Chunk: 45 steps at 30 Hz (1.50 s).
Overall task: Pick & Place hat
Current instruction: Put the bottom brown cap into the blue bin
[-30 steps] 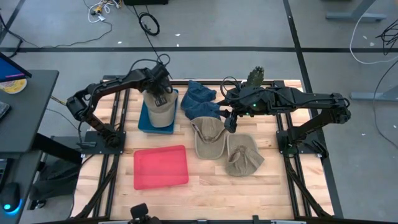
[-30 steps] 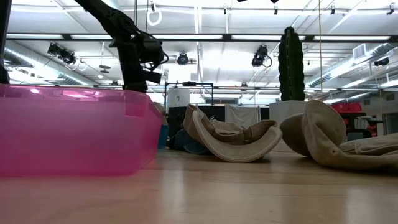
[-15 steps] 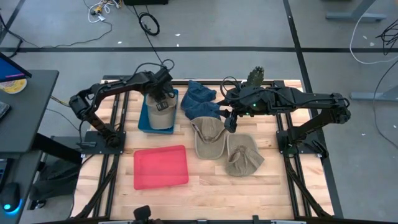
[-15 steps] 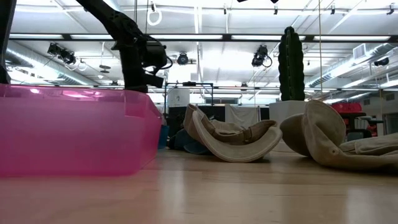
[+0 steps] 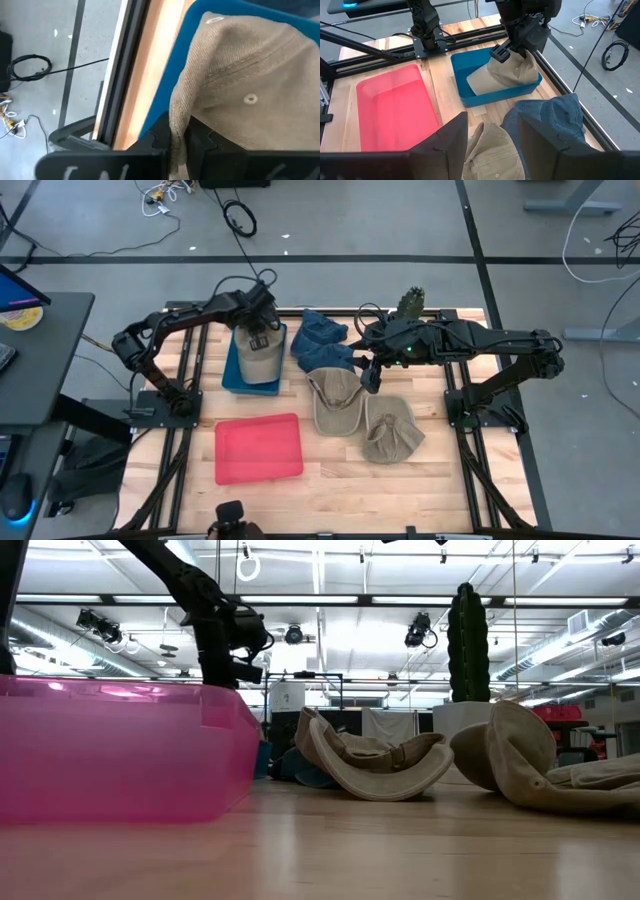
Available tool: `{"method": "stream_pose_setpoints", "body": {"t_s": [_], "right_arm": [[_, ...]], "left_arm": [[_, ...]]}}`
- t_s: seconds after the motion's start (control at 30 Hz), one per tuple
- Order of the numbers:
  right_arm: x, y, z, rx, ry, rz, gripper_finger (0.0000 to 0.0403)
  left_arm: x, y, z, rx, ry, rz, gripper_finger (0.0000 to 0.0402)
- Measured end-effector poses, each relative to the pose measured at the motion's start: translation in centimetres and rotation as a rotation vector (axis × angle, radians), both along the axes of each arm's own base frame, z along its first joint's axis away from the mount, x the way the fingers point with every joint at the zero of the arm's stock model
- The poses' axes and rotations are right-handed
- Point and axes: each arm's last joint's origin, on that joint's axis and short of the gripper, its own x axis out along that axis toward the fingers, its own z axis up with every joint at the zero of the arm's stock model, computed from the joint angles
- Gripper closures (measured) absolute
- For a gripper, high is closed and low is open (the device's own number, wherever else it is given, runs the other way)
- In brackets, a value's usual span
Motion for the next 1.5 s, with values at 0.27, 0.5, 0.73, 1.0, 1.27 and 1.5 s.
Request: {"method": "stream_pose_setpoints", "body": {"t_s": [0.27, 0.5, 0.73, 1.0, 1.27, 1.5], "right_arm": [[0.0, 0.0, 0.0, 0.0, 0.0, 0.0, 0.0231], [0.0, 0.0, 0.0, 0.0, 0.0, 0.0, 0.0231], [0.0, 0.0, 0.0, 0.0, 0.0, 0.0, 0.0231], [0.0, 0.0, 0.0, 0.0, 0.0, 0.0, 0.0231], [0.0, 0.0, 0.0, 0.0, 0.002, 0.0, 0.0231], [-0.8, -0.2, 0.2, -0.038, 0.023, -0.041, 0.0231]], "left_arm": [[-0.2, 0.5, 0.0, -0.012, -0.032, 0.006, 0.037], [0.1, 0.8, 0.3, 0.019, -0.078, 0.001, 0.0369], [0.1, 0.7, 0.2, 0.015, -0.074, 0.001, 0.0338], [-0.2, 0.2, 0.6, -0.049, -0.021, 0.004, 0.0228], [-0.1, 0.3, 3.7, -0.068, 0.015, 0.03, 0.0119], [0.1, 0.3, 8.8, -0.06, -0.048, 0.15, 0.01]]}}
